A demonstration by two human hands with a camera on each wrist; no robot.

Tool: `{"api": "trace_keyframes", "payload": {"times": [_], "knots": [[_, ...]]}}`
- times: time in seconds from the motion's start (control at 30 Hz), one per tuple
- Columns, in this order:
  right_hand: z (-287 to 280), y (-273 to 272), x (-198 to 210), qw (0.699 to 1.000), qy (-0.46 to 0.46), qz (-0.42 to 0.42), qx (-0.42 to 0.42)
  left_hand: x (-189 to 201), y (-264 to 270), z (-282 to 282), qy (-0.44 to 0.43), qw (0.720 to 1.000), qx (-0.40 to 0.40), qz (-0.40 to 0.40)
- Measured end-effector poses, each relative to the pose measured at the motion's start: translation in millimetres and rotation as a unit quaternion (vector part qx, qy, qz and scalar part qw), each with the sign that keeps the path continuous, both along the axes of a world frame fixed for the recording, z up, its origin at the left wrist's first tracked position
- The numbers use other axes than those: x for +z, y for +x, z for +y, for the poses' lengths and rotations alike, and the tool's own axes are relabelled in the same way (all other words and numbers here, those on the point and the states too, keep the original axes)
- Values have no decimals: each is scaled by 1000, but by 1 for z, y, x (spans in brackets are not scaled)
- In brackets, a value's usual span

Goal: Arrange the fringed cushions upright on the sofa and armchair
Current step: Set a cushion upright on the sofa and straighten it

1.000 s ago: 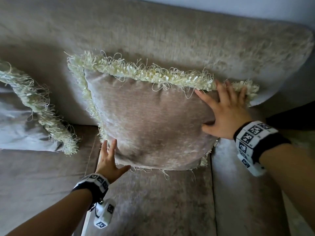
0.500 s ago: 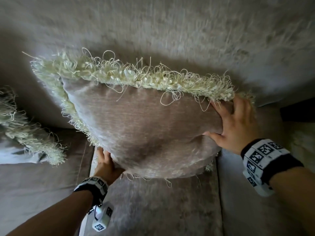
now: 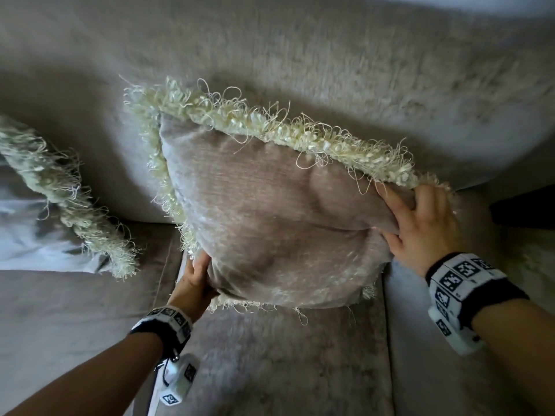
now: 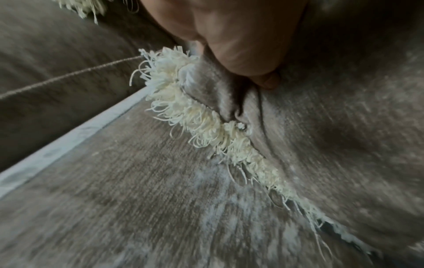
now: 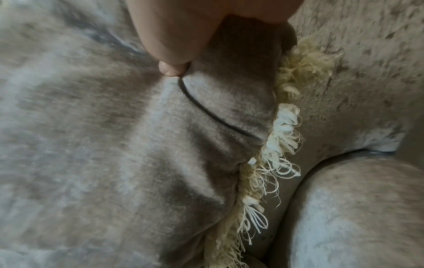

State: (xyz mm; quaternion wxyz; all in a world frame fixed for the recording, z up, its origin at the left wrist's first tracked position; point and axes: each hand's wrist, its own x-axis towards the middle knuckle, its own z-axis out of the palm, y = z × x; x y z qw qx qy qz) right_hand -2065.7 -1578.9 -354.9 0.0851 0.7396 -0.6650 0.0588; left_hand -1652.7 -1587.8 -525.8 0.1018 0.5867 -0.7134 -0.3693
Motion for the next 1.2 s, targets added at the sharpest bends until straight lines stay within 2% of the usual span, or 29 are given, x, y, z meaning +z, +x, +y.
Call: {"api": "trace_keyframes", "payload": {"times": [0.1,0.33,0.47,0.57,0.7,0.8,0.93,1.03,1.13,1.2], "knots": [[11,-2,11,1000,-9,-8,-16,38,5,5,-27,999,24,-2],[36,-11,29,993,-55,-52,-87,131,35,-29,-171,979,-92,-69],[39,-9,11,978,-16,-144,-151,169,38,-51,-225,960,-117,-119],[39,-4,-13,968,13,-170,-185,162,33,-59,-232,955,-126,-134],[32,1,-34,950,44,-197,-237,138,27,-68,-267,948,-99,-139],[36,1,-44,948,60,-205,-236,127,27,-67,-278,944,-94,-151],[48,-4,-40,954,33,-194,-227,127,29,-57,-301,932,-54,-193],[50,-6,-28,955,34,-203,-212,129,38,-51,-340,919,-84,-184],[38,-9,-21,959,78,-214,-169,133,40,-56,-285,937,-122,-159],[26,-11,-22,945,111,-248,-182,136,34,-66,-216,955,-131,-155]]}}
